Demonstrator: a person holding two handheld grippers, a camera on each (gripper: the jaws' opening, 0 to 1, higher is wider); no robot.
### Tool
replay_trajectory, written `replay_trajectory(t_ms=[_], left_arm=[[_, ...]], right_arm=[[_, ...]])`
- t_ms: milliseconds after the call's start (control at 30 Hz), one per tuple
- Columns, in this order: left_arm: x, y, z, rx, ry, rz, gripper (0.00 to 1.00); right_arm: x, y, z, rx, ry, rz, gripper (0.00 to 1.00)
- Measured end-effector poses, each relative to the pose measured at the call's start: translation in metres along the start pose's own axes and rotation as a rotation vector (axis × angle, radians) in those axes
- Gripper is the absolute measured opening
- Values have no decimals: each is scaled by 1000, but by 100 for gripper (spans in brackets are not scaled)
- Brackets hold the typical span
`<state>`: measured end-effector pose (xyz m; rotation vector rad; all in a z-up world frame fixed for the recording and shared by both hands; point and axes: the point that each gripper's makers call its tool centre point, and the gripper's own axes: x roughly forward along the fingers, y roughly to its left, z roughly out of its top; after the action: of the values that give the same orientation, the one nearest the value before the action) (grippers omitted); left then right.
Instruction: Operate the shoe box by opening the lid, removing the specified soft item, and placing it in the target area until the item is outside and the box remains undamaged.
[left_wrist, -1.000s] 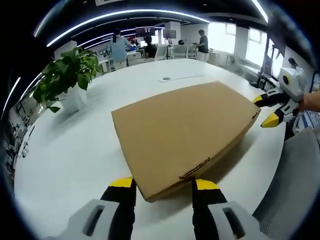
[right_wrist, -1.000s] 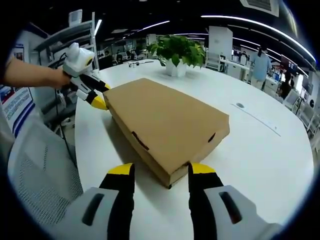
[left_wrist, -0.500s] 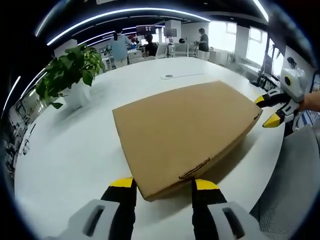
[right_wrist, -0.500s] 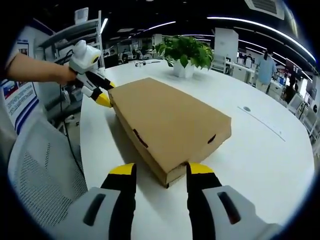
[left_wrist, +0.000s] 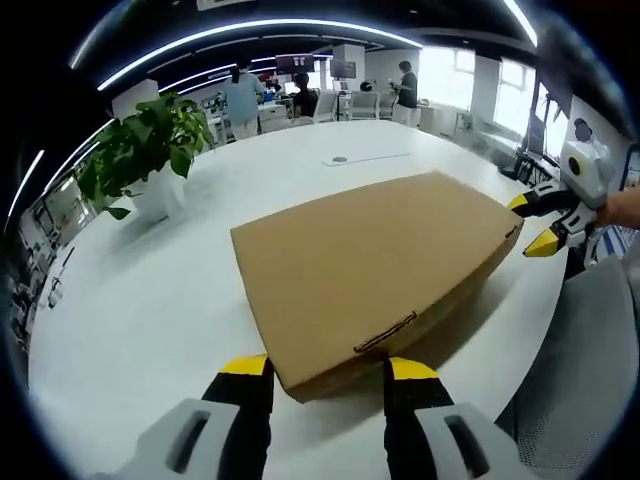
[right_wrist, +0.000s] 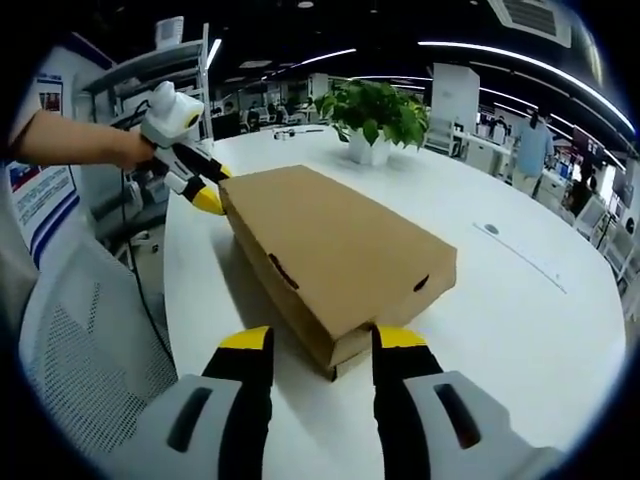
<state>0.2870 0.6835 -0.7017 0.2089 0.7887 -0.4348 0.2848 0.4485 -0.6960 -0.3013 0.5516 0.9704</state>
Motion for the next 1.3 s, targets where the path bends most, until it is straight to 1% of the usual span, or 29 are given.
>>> replay_trajectory(t_ms=[67, 267, 433, 500, 733, 767, 800, 967, 1300], left_arm=[[-3, 0, 3, 17, -5, 6, 44], [-11, 1, 10, 12, -22, 11, 44], [-16, 0, 16, 43, -28, 27, 45], [-18, 1, 19, 61, -40, 40, 45], [-26, 3, 28, 41, -73, 40, 46], [-27, 5, 32, 59, -88, 55, 46], [-29, 4, 34, 49, -87, 52, 46], [-35, 9, 49, 42, -132, 74, 46], [-39, 21, 76, 44, -206, 131, 45]], right_arm=[[-2, 0, 3, 1, -9, -2, 36], [-7, -1, 10, 0, -35, -6, 36], [-10, -2, 17, -1, -53, -10, 36], [-11, -3, 19, -6, -60, -12, 36], [-16, -5, 30, -4, -82, -18, 35], [-17, -6, 33, -7, -89, -21, 35], [-18, -7, 34, -7, -93, -23, 35], [-23, -13, 47, -12, -121, -35, 34], [-28, -28, 69, -36, -163, -58, 31]])
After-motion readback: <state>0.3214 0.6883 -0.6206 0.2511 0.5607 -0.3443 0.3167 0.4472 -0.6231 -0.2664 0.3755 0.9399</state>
